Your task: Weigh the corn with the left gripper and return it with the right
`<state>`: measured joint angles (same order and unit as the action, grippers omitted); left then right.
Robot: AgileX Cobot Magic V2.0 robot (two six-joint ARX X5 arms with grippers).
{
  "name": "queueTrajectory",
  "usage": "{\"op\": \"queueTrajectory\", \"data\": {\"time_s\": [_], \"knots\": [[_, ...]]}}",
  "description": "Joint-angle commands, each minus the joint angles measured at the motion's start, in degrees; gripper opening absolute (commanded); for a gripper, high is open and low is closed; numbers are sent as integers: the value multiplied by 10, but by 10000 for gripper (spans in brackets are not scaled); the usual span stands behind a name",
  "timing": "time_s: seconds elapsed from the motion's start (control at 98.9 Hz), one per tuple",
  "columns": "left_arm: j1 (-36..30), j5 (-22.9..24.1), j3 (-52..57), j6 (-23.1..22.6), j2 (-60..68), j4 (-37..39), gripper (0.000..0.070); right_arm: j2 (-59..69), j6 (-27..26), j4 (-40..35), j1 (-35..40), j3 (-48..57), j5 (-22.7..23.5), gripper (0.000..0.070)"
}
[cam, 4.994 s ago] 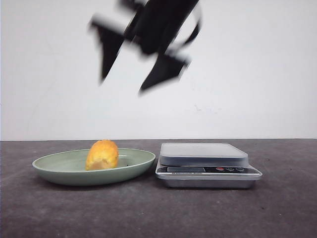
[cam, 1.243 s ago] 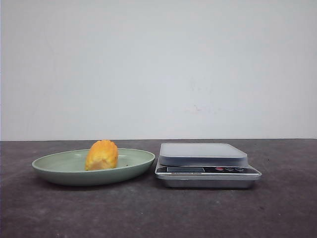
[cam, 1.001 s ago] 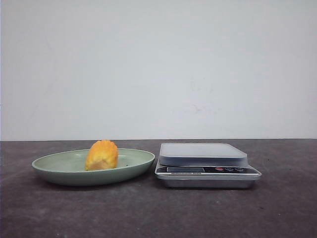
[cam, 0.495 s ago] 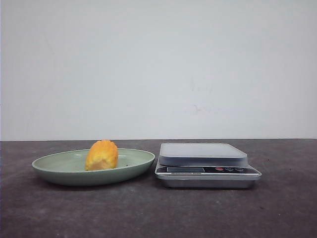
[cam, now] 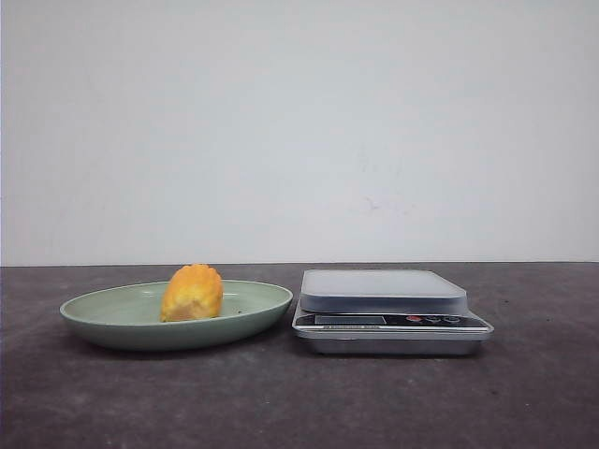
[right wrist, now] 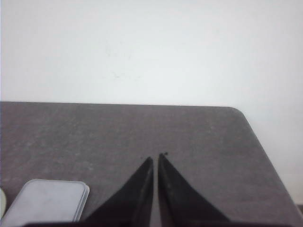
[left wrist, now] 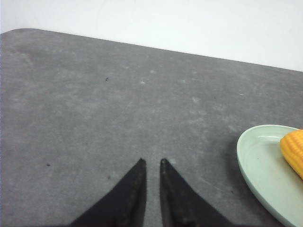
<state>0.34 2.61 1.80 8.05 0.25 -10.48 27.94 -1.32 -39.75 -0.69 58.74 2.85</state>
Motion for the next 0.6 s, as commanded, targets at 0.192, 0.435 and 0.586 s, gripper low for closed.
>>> {"op": "queueTrajectory", "data": {"time_s": [0.192,0.435,0.586], "knots": [[1,-1,-10,-9,-1,-3,15,-141,21,215,-11,-328,1,10],[1,-1,-10,-9,-1,-3,15,-225,20,314,-11,-509,1,10],[1,-1,-10,-9,-1,-3,16,-262,8,323,-11,-573,1,10]]}}
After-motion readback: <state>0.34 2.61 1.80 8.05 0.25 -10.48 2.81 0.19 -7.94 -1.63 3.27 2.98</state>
